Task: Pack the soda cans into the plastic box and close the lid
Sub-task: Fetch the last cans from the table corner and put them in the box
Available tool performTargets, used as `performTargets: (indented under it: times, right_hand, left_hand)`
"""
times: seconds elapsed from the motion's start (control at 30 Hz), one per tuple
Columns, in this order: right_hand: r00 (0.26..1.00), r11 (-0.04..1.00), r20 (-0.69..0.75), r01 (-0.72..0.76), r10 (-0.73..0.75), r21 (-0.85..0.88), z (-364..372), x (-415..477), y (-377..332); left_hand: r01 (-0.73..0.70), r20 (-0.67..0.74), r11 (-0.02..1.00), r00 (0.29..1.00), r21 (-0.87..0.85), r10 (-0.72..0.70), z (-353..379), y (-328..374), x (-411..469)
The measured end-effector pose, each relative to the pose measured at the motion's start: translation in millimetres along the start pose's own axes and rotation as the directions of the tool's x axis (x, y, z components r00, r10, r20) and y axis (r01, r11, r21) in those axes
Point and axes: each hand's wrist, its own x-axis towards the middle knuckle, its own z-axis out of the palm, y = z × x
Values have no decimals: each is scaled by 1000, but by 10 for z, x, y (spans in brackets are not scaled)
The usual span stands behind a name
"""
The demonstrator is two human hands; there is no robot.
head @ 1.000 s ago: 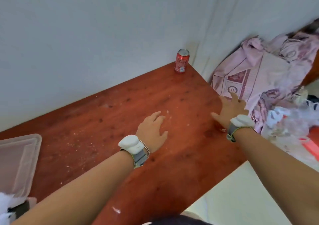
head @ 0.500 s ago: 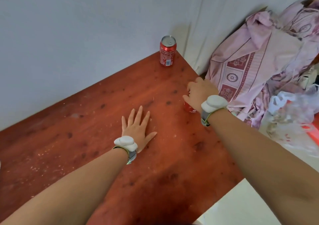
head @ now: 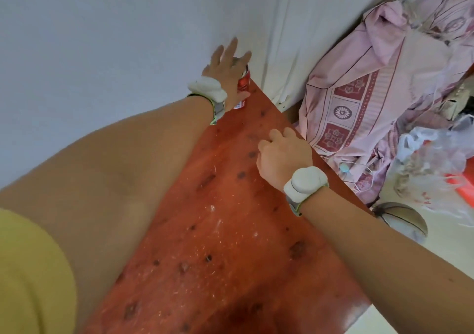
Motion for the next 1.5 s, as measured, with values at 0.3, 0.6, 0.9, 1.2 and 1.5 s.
performTargets:
  times: [0.3, 0.6, 0.9, 1.2, 1.5]
  right_hand:
    - [994, 1000, -107, 2, -1, 12, 10, -192, -6]
    - [975, 993, 190, 107, -112, 41, -453, -303, -434]
    - [857, 808, -33, 497, -514, 318, -1459, -1104, -2955]
    - [711, 455, -136, 572, -690, 682, -2390, -2287, -5052]
    - [521, 118, -360, 677, -774, 726, -2234, -3282, -6650]
  left_hand:
    - [130, -195, 945, 961, -302, -195, 121, 14, -1215]
    - [445, -155, 761, 808, -472, -568, -314, -269, -3547]
    - [591, -316, 516, 414, -620, -854, -1181, -477, -5961]
    - [505, -406, 405, 115, -762, -907, -1781, -695, -8325]
    - [372, -366, 296, -135, -880, -921, -1801, -1111, -9626]
